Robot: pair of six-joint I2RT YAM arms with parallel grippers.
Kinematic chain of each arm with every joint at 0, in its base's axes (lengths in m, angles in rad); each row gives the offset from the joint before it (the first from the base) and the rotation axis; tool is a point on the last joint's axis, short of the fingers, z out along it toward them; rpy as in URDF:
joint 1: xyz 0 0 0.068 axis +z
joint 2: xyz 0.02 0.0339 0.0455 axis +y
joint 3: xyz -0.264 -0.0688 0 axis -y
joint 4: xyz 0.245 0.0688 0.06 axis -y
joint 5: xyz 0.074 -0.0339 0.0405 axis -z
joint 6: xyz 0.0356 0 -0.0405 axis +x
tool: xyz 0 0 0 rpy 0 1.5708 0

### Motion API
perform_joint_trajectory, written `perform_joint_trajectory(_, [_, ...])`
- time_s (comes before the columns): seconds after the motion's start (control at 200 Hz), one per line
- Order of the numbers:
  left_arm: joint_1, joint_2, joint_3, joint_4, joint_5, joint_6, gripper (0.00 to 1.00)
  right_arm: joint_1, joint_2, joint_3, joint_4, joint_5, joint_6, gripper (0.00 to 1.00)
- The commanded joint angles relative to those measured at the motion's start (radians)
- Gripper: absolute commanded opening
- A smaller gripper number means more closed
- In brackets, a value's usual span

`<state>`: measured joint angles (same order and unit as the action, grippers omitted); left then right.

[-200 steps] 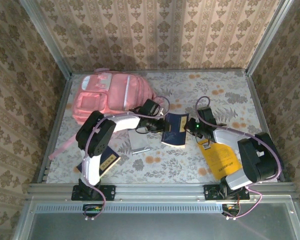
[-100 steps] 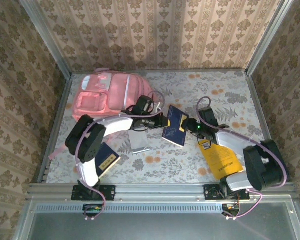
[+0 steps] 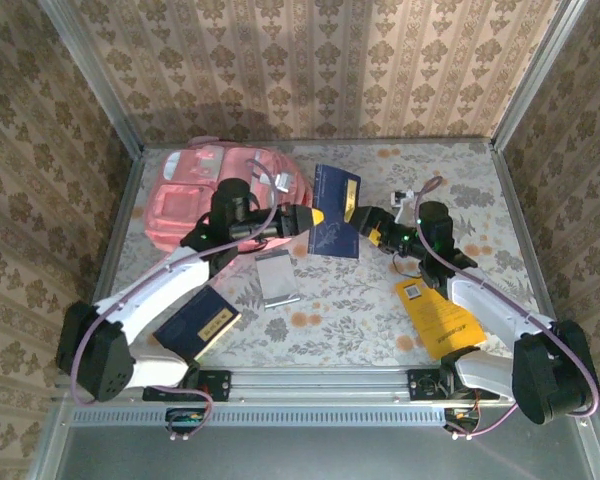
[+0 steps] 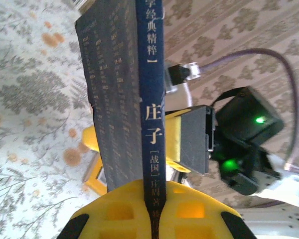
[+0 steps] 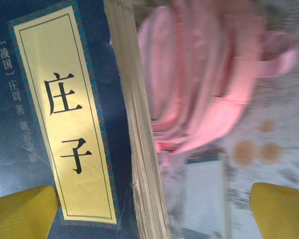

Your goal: Pack the student bag

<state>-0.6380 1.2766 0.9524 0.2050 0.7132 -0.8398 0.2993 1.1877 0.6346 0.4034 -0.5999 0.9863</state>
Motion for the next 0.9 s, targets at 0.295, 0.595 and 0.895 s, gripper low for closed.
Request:
perform_joint_trajectory(0.295, [0.076,-0.180,-0.081,-0.009,0.078,-0.030,0.00,0.070,-0.075,0.043,0.340,-0.173,0.156,0.62])
perform_joint_trajectory(0.595, [0.087,-0.140,-0.125,0.170,0.160,-0.142,0.20,0.103,-0.150,0.071,0.152,-0.137,0.033,0.00])
perform_joint_trajectory(0.895, [0.083,-0.139,-0.126,0.326,0.238,-0.210,0.27,0.125,-0.205,0.093,0.018,-0.180,-0.041,0.00])
